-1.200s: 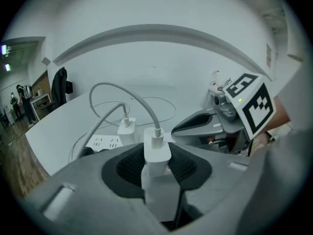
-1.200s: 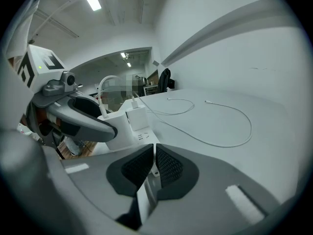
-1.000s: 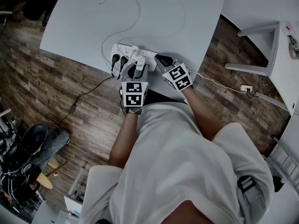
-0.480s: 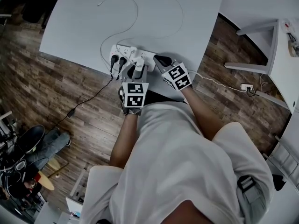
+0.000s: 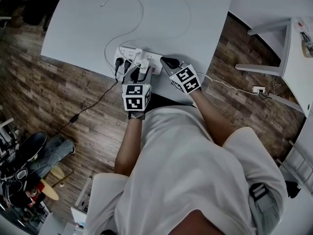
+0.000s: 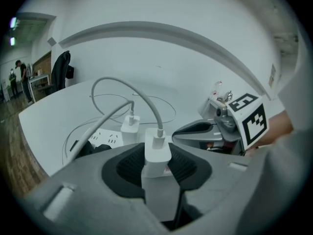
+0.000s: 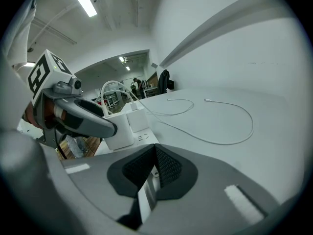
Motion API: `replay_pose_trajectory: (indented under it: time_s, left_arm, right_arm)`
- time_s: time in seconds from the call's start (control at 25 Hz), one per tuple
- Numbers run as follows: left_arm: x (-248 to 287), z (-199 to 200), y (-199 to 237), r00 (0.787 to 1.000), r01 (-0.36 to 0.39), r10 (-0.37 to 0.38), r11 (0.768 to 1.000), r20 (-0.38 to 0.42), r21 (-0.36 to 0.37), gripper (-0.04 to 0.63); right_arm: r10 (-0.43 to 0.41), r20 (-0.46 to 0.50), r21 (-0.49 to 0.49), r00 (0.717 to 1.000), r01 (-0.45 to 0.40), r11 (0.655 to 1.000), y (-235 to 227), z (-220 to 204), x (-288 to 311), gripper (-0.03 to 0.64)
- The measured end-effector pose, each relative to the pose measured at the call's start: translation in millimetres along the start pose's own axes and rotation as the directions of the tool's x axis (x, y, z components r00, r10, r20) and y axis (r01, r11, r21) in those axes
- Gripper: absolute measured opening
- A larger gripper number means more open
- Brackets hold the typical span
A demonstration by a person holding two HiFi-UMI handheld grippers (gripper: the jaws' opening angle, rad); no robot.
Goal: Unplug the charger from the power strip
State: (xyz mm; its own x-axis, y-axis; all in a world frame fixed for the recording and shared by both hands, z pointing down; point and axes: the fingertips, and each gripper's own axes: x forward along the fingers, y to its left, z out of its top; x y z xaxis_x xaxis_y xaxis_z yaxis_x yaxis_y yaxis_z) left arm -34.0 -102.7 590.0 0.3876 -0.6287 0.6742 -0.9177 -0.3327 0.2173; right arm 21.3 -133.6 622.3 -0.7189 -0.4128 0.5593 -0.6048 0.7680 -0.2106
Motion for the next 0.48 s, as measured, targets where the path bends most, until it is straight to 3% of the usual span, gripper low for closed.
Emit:
replay_pose_trajectory:
  time_s: [0.24, 0.48]
  left_arm:
    - [-1.2, 0.0, -1.5, 0.998, -0.045, 0.051, 0.988, -0.033, 0.151, 0.144]
    - [-0.6, -0.5, -0.5, 0.999, -0.025, 0.028, 0.994, -0.028, 0.109, 0.144]
  right_arm:
    - [-0.004, 0.002, 0.004, 1.000, 0.004, 1.000, 2.5, 1.3, 1.1, 0.002]
    - [-0.004, 0.002, 0.003, 1.000, 0.004, 1.000, 2.4, 0.6, 1.8, 0.002]
